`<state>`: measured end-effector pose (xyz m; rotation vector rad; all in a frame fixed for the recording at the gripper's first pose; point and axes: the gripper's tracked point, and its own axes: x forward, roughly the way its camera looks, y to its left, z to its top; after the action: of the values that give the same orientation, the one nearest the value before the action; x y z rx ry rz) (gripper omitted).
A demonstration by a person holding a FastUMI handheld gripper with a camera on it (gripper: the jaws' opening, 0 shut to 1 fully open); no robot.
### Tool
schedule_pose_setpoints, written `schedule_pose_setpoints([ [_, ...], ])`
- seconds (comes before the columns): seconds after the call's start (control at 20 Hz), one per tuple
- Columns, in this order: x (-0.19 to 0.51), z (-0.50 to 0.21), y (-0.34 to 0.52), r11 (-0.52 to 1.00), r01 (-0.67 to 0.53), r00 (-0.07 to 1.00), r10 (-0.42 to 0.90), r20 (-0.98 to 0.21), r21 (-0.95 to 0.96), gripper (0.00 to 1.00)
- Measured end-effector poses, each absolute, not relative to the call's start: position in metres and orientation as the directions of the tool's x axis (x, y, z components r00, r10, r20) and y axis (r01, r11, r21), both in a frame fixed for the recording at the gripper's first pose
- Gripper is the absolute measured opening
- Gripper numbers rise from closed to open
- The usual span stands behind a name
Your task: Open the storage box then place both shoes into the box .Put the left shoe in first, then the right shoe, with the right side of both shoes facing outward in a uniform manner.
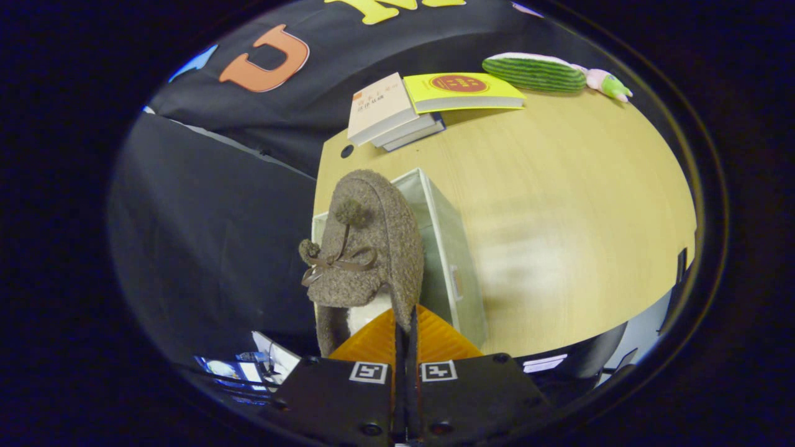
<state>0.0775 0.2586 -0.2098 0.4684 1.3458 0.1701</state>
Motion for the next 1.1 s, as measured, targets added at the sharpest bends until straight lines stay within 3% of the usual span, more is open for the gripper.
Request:
schedule_pose_setpoints([
  [0.1, 0.08, -0.212, 0.256, 0.904, 0.149, 0.236, 0.361, -0.902, 0.401, 0.07],
  [0.3, 0.082, -0.203, 0.264, 0.884, 0.142, 0.253, 0.403, -0.88, 0.445, 0.21],
  [0.45, 0.085, -0.189, 0.258, 0.901, 0.087, 0.302, 0.382, -0.874, 0.424, 0.43],
  [0.6, 0.094, -0.174, 0.245, 0.933, -0.002, 0.402, 0.329, -0.854, 0.359, 0.6],
  [0.8, 0.105, -0.15, 0.231, 0.963, -0.075, 0.56, 0.255, -0.789, 0.258, 0.65],
  [1.0, 0.116, -0.098, 0.209, 0.983, -0.134, 0.793, 0.182, -0.582, 0.124, 0.67],
  [1.1, 0.115, -0.064, 0.189, 0.991, -0.118, 0.904, 0.133, -0.406, 0.062, 0.76],
])
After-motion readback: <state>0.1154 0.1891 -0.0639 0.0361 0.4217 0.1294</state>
